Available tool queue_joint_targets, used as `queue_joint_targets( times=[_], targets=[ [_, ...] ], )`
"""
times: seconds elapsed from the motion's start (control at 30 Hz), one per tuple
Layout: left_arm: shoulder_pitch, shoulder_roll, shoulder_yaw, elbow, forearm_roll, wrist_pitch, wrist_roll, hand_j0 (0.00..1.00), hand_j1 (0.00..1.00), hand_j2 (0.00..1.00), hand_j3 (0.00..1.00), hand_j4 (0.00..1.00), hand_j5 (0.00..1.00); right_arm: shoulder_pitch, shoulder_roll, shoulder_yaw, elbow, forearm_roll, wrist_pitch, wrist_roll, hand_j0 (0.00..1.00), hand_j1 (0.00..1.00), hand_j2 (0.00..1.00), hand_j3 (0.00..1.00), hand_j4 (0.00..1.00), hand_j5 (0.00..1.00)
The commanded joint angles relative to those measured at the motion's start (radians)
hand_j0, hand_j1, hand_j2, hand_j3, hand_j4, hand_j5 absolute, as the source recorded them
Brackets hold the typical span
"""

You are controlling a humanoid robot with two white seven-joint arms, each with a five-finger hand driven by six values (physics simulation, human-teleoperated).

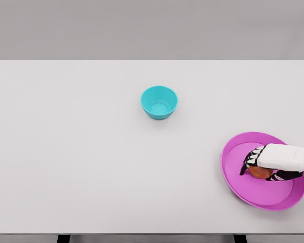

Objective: Put the apple from the pink plate into the blue bowl with your right arm

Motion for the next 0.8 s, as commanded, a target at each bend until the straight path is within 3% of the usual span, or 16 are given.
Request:
queue_joint_targets(
  times=[0.0,0.1,0.13,0.77],
  targets=[
    [0.0,0.0,0.0,0.0,0.0,0.0,0.0,1.0,1.0,1.0,1.0,1.0,1.0,-0.002,-0.001,0.001,0.0,-0.003,0.001,-0.001,0.64,0.64,0.64,0.64,0.64,0.64],
    [0.0,0.0,0.0,-0.002,0.0,0.0,0.0,1.0,1.0,1.0,1.0,1.0,1.0,-0.002,-0.001,-0.001,0.001,-0.003,0.001,-0.001,0.63,0.63,0.63,0.63,0.63,0.63],
    [0.0,0.0,0.0,0.0,0.0,0.0,0.0,1.0,1.0,1.0,1.0,1.0,1.0,-0.002,-0.001,-0.001,0.001,-0.003,0.001,-0.001,0.58,0.58,0.58,0.58,0.58,0.58],
    [0.0,0.0,0.0,-0.002,0.0,0.0,0.0,1.0,1.0,1.0,1.0,1.0,1.0,-0.097,0.025,-0.008,-0.002,-0.006,0.001,-0.001,0.58,0.58,0.58,0.58,0.58,0.58]
  ],
)
